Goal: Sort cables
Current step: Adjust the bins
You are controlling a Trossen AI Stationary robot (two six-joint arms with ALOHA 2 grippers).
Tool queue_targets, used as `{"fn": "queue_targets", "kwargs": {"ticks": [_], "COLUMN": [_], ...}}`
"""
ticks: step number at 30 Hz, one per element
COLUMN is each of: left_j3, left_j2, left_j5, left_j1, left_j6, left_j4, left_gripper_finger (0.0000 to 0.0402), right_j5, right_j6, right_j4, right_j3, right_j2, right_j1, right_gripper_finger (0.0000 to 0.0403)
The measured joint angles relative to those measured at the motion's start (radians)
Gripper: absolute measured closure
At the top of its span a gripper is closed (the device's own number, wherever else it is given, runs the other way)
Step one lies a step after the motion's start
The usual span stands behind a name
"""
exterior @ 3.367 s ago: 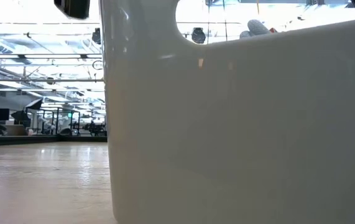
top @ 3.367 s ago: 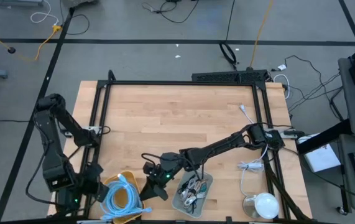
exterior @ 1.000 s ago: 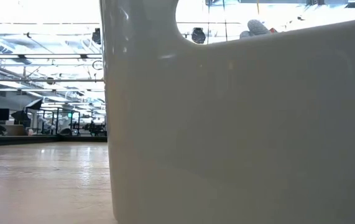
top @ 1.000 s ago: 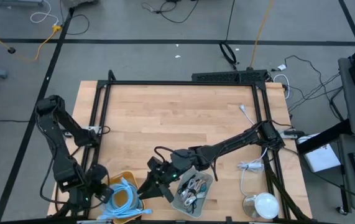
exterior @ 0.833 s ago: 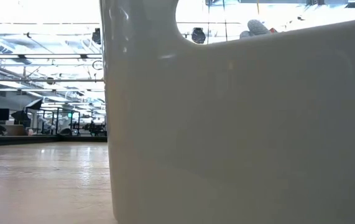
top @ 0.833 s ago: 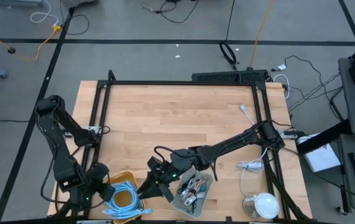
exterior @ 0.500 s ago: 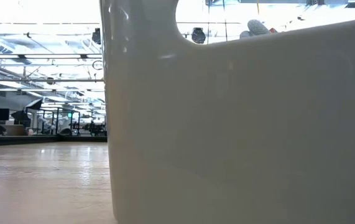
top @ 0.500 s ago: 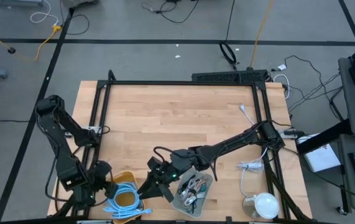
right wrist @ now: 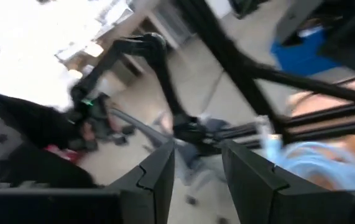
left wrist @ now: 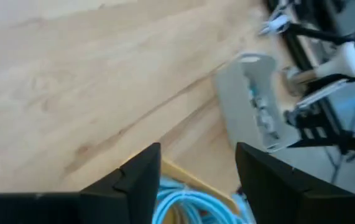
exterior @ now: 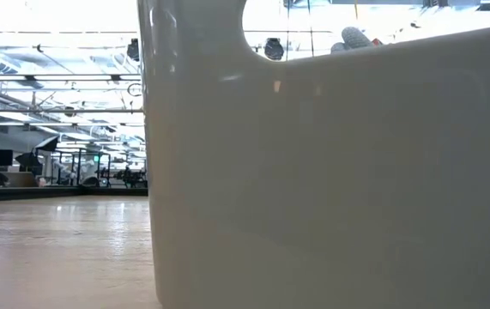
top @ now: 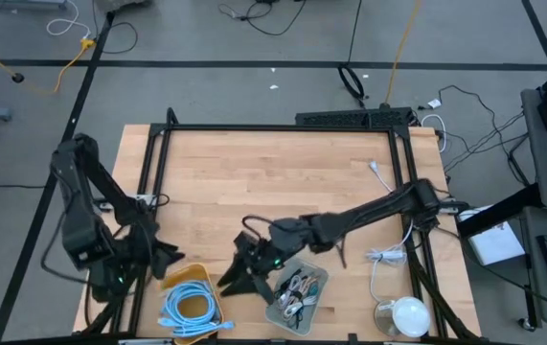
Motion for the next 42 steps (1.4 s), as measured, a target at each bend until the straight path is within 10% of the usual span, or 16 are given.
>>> {"fn": "queue_targets", "kwargs": {"ticks": [8, 12, 16, 28, 42], "left_j3": [-0.003, -0.022, -0.023, -0.023, -0.023], "left_j2": [-0.052, -0.051, -0.044, -0.044, -0.044], "left_j5": [0.334, 0.301, 0.271, 0.25, 0.251], "left_j1": [0.074, 0.102, 0.132, 0.147, 0.147], "left_j6": [0.049, 0.091, 0.143, 0.23, 0.256], "left_j4": [-0.205, -0.135, -0.089, -0.001, -0.023], "left_gripper_finger": [0.032, 0.0391, 0.0399, 0.0401, 0.0401], "right_j5": [0.436, 0.748, 0.773, 0.439, 0.415], "right_j6": [-0.284, -0.197, -0.074, 0.134, 0.266], "right_j4": [-0.727, -1.122, -1.334, -0.739, -0.555], "right_j3": [0.001, 0.001, -0.072, -0.631, -0.669], "right_j2": [-0.205, -0.255, -0.252, -0.251, -0.263], "right_j1": [-0.012, -0.022, -0.057, -0.055, 0.034], "right_gripper_finger": [0.028, 0.0325, 0.0393, 0.0402, 0.0403]}}
